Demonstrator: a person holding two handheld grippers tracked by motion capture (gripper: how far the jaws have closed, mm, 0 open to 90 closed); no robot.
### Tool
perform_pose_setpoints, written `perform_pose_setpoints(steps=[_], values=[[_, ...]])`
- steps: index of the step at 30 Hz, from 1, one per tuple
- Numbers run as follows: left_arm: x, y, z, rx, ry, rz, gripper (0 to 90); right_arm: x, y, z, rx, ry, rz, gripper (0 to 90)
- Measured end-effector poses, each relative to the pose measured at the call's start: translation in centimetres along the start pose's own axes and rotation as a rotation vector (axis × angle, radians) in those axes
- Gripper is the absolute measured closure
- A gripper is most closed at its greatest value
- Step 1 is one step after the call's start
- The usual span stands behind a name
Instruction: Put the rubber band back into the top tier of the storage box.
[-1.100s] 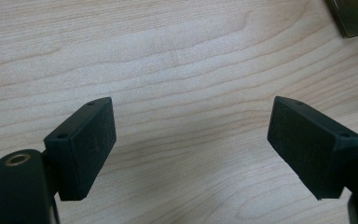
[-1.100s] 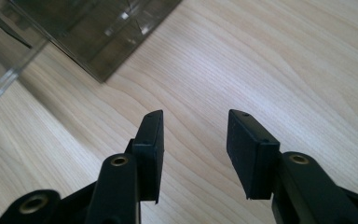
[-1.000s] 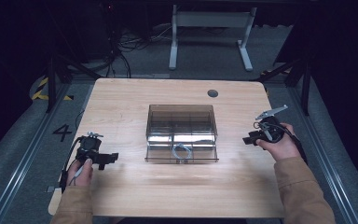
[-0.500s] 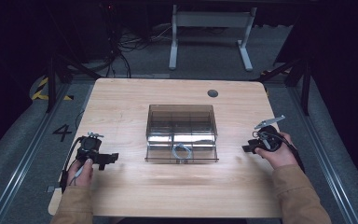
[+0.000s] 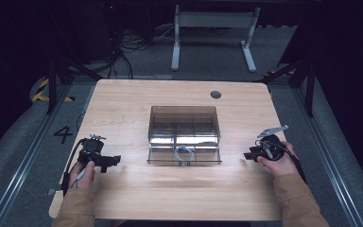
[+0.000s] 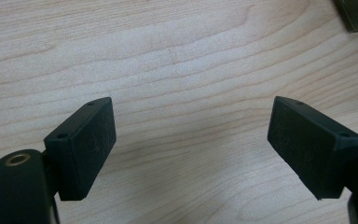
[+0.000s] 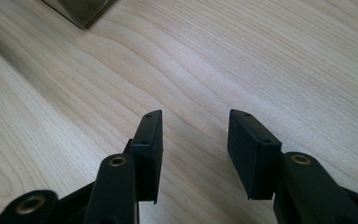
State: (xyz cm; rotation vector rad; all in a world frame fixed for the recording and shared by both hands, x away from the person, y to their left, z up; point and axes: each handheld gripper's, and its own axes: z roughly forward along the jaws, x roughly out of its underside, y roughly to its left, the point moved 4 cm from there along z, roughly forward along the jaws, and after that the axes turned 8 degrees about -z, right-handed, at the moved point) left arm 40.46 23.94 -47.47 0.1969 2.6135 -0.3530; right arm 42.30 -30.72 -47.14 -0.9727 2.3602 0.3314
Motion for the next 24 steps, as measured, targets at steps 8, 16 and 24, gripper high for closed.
perform_pose_setpoints(steps=[8,16,24], values=[[0.0,0.0,0.0,-0.002,0.003,0.000,16.0,0.6,1.4,0.5,0.024,-0.041,-0.052,56.5],[0.0,0.0,0.0,0.003,0.000,-0.002,16.0,0.6,2.2,0.5,0.032,-0.074,-0.072,55.0],[0.0,0.0,0.0,0.005,0.004,-0.004,16.1,0.4,2.3,0.5,0.046,-0.098,-0.065,53.3]])
